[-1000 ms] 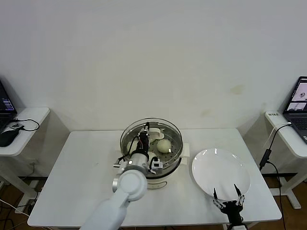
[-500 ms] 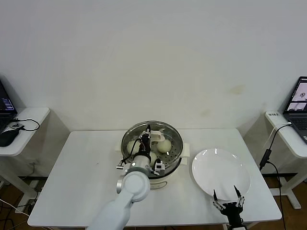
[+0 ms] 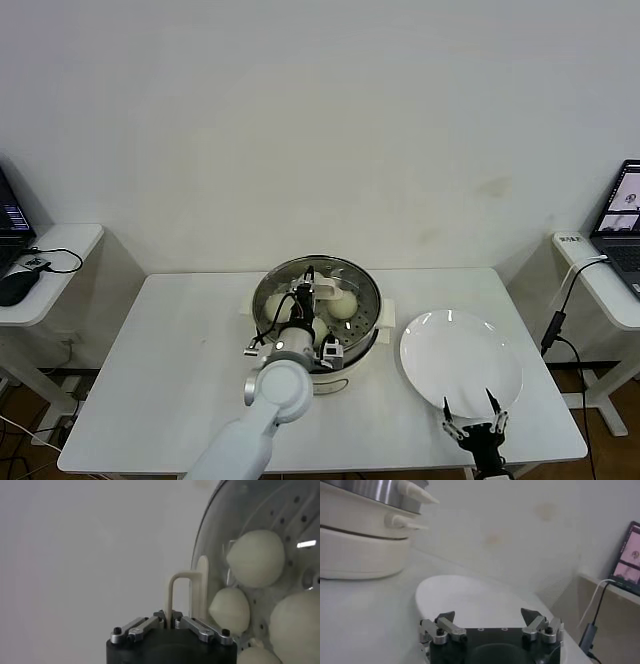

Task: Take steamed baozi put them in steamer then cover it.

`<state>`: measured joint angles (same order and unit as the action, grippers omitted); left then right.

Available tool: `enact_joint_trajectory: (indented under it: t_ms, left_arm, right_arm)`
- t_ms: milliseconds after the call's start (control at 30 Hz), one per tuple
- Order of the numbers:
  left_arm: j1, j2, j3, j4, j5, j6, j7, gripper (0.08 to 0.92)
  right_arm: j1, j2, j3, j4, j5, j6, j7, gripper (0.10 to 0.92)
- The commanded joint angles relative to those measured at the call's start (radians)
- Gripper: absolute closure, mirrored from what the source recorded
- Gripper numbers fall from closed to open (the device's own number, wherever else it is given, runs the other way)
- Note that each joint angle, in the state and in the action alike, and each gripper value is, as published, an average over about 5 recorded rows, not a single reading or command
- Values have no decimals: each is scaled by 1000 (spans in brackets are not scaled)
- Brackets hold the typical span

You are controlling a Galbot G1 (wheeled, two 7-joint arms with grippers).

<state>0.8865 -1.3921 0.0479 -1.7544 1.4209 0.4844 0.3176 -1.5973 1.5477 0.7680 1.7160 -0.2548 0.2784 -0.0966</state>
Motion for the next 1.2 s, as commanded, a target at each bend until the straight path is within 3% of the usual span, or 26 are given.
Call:
enact_joint_trajectory:
  t_ms: [33,267,533,833,1067,1200]
  left_arm:
    - [1,-12,-4,7,2,-5,-5,856]
    - [17,-9,-4,-27,-1,-6,-10,823]
    - [68,10,-4,-114,-16,-4,-12,600]
    - [236,88,-35,-288,-81,-18,-62,340]
    - [416,177,-181,-498,-380,-52,-191,189]
    - [567,211,-346,-543,-811,-205,-395,178]
  right_arm:
    - [0,2,-2,-1,-2,0,-1,203]
    - [0,2,-4,-4,-6,-1,-1,203]
    - [-4,3,-9,-3,-13,-1,-1,203]
    - [-10,3,-10,0,-16,-2,-1,203]
    - [-13,-2,-6,0,-13,0,-2,202]
    - [-14,-8,-6,4,-9,3,-4,203]
